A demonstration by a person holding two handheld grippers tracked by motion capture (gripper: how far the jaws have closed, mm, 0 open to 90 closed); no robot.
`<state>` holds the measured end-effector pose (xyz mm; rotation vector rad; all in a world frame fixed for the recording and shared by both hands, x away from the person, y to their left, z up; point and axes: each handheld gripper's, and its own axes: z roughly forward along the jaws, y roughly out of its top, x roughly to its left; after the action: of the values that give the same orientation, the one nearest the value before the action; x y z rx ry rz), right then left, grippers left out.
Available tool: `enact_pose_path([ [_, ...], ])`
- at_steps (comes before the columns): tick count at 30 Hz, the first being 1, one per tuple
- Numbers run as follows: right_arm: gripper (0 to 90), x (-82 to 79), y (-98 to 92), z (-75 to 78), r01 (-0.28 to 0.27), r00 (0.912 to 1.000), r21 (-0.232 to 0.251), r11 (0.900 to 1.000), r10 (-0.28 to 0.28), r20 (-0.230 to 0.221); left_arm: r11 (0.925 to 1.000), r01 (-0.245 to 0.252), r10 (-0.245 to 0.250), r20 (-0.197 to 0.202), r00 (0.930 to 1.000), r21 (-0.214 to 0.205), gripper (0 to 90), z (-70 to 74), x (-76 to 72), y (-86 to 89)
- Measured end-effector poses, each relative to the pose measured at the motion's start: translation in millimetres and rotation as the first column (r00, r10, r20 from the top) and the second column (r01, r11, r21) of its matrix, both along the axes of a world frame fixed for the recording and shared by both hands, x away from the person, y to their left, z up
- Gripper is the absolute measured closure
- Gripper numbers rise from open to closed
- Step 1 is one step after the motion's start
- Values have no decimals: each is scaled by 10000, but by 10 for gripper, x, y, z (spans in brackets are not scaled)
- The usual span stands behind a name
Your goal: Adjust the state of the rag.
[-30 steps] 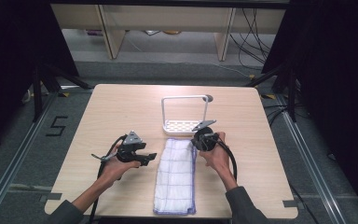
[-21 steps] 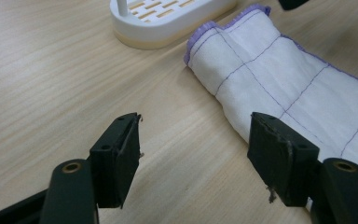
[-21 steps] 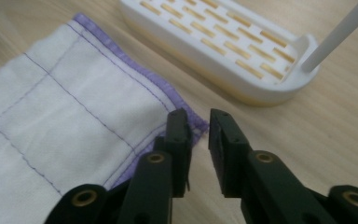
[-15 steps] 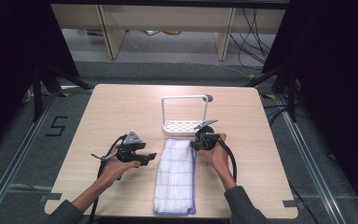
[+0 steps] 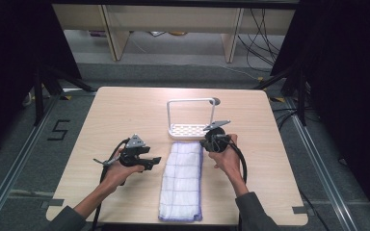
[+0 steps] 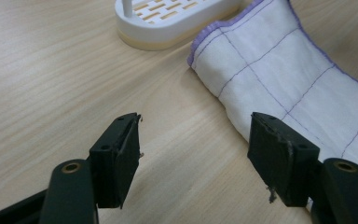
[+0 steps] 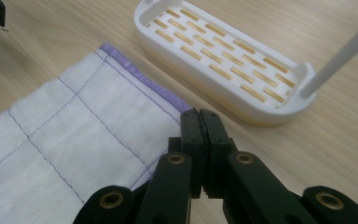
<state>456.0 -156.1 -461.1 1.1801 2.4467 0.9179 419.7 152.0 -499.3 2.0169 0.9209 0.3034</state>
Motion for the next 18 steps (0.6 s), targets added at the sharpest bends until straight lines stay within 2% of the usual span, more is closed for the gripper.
enact_pose_path([
  [1,898,1,-13,-7,117,9999,-26,9999,-117,-46,10000,-32,32,-4,10000,-24,332,-3,1,-2],
  [2,898,21,-17,-57,136,9999,-147,9998,-135,96,9997,82,-81,-29,10000,225,331,2,2,11],
  [3,899,33,-15,-91,181,9996,-253,9995,-187,-221,9997,109,-107,-102,9999,197,330,1,3,7],
  [4,899,64,-14,-153,70,9999,-513,9987,-75,-88,9998,115,-114,-63,9999,186,328,-2,4,3],
  [6,898,108,20,-250,109,9998,-911,9958,-125,-170,9998,93,-93,-20,10000,188,327,-7,5,-3],
  [7,898,138,28,-288,9,9998,-1047,9945,-28,-177,10000,-42,42,-34,10000,-13,327,-18,5,-21],
  [8,898,144,54,-322,158,9994,-1160,9931,-193,-292,9996,137,-135,-60,9999,264,325,-14,15,-1],
  [9,897,146,67,-323,75,9997,-1208,9926,-104,-235,9996,96,-93,-89,9999,247,323,-21,18,-4],
  [10,897,146,80,-299,-65,9998,-1474,9891,39,-176,9998,44,-43,-70,10000,216,322,-27,23,-5],
  [11,895,128,93,-269,51,9999,-1497,9887,-66,-97,9999,-35,36,-86,10000,130,320,-29,25,-7],
  [13,869,106,79,-202,-41,9999,-1573,9875,61,119,9998,-5,7,-79,10000,209,319,-16,46,5],
  [14,831,98,78,-174,127,9997,-1438,9895,-95,229,9998,-193,193,-16,9998,73,318,-16,55,-11],
  [15,793,91,63,-136,103,9998,-1432,9896,-80,169,9999,-75,76,-102,9999,86,318,-6,73,-10],
  [16,745,92,69,-119,266,9992,-1207,9923,-228,330,10000,-74,75,-106,9999,65,318,-2,88,-26],
  [18,669,92,61,-86,174,9992,-877,9960,-141,377,9999,-99,99,-57,9999,66,316,-1,122,-69],
])
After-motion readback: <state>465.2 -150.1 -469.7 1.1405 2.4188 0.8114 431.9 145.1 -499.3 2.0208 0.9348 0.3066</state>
